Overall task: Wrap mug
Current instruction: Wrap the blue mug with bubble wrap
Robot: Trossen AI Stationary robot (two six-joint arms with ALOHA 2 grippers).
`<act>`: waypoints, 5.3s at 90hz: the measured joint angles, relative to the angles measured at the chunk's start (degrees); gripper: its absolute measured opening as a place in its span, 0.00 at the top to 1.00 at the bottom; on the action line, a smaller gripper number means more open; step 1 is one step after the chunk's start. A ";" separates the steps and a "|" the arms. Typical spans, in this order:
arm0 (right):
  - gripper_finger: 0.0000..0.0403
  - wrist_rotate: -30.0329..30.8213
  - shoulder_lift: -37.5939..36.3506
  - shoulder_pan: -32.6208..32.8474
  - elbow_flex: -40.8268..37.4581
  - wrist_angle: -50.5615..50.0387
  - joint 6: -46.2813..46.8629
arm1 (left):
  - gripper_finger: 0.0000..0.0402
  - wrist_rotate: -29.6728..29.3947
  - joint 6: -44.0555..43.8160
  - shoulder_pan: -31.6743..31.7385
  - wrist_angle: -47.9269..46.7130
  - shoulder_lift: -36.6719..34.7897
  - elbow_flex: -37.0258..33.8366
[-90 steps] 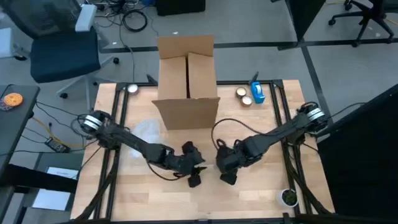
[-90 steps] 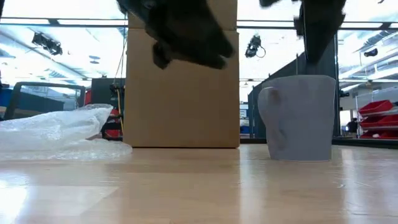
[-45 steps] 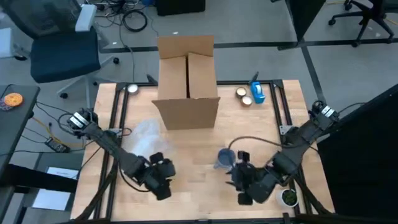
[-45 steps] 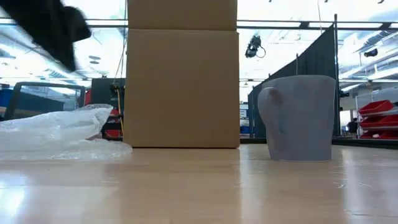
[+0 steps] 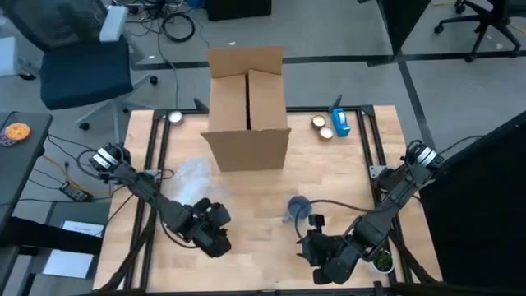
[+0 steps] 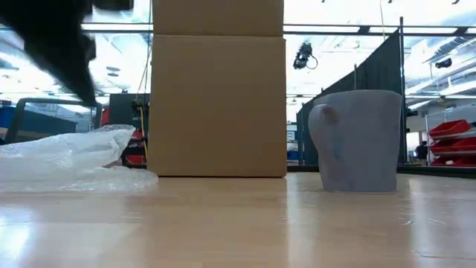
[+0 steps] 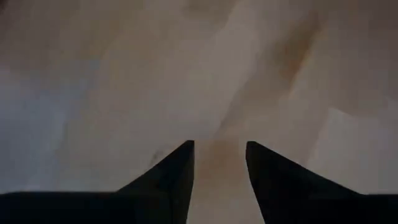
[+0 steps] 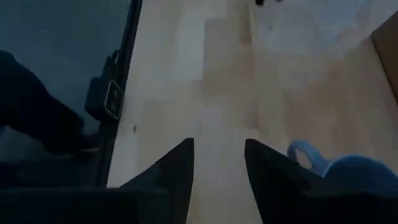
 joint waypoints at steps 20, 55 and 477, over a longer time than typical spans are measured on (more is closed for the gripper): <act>0.71 -0.11 -0.11 0.00 0.00 -0.10 0.25 | 0.67 0.74 -8.32 2.24 10.36 0.35 -12.47; 0.71 0.02 -0.13 -0.55 0.00 -0.12 0.60 | 0.92 -6.09 -12.19 3.38 21.63 3.19 -18.44; 0.74 -0.97 -3.96 -5.05 0.33 -9.27 -10.86 | 0.58 -6.24 36.80 13.56 65.52 -6.24 -6.61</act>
